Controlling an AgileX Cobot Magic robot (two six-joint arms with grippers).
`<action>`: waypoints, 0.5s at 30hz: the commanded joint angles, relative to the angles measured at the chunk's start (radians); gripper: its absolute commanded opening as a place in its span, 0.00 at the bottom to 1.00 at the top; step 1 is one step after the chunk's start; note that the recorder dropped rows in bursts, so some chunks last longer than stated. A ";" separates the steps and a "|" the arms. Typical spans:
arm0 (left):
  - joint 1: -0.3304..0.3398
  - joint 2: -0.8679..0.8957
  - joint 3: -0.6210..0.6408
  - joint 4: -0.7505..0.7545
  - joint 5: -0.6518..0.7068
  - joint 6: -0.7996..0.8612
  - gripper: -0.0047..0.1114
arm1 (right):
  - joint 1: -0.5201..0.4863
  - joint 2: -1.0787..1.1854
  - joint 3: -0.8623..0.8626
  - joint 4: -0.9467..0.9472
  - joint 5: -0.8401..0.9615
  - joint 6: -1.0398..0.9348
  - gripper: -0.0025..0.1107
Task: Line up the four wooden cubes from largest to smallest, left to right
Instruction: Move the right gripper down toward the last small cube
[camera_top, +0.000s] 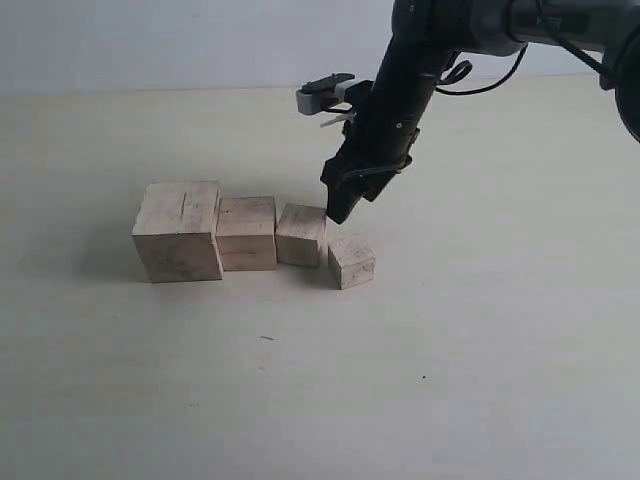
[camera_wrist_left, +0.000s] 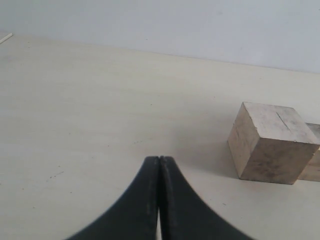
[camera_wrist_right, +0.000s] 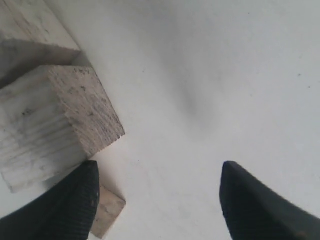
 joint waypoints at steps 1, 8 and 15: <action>-0.006 -0.004 0.004 0.001 -0.006 0.000 0.04 | 0.001 -0.005 0.002 0.012 -0.018 -0.025 0.59; -0.006 -0.004 0.004 0.001 -0.006 0.000 0.04 | 0.001 -0.005 0.002 0.074 -0.022 -0.087 0.59; -0.006 -0.004 0.004 0.001 -0.006 0.000 0.04 | 0.001 -0.005 0.002 0.076 -0.022 -0.092 0.59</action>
